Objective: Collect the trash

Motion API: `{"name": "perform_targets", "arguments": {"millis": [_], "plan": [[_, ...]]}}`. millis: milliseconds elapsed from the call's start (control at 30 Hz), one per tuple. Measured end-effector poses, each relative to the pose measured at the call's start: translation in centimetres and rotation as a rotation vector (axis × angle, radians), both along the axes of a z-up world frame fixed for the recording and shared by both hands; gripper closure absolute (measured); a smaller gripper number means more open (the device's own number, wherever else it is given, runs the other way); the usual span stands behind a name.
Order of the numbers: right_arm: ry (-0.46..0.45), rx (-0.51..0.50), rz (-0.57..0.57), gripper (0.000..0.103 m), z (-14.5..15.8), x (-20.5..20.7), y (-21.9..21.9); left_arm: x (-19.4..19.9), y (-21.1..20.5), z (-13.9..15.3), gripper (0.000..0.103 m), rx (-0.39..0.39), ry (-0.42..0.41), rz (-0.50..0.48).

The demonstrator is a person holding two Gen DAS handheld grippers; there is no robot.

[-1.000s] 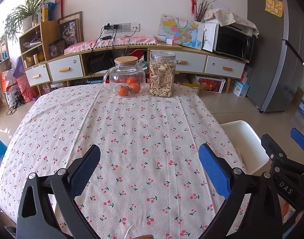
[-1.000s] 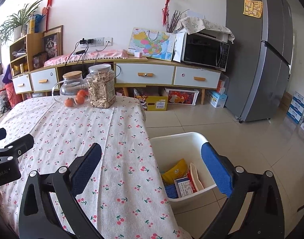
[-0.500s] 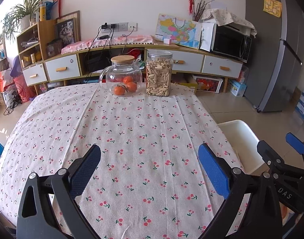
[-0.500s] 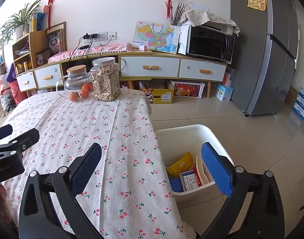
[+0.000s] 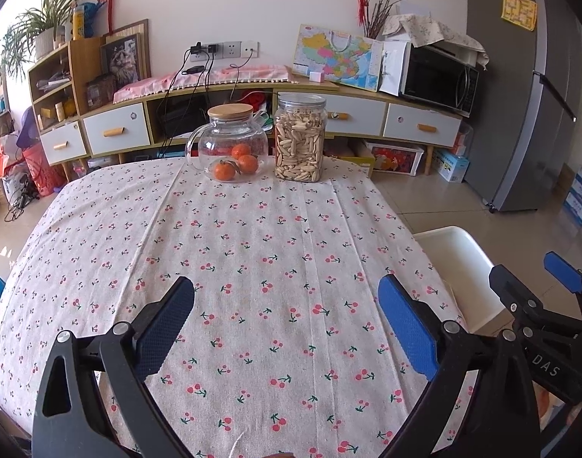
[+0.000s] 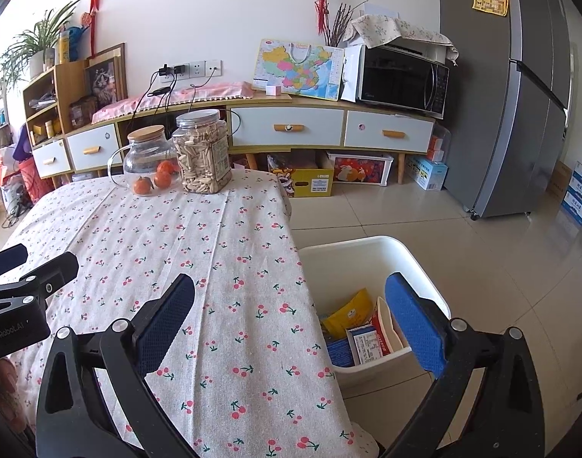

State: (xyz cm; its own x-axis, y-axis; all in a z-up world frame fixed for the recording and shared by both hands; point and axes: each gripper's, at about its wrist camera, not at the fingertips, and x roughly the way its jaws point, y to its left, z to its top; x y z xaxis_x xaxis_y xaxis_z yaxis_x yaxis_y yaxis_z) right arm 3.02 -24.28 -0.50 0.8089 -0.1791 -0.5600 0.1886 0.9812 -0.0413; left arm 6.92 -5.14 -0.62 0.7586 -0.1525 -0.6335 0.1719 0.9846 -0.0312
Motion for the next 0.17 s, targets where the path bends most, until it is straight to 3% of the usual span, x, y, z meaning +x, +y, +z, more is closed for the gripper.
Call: {"name": "perform_targets", "arguments": {"millis": [167], "plan": [[0.002, -0.002, 0.005, 0.007, -0.13, 0.05, 0.09, -0.01, 0.04, 0.18, 0.008, -0.002, -0.003, 0.003]]}}
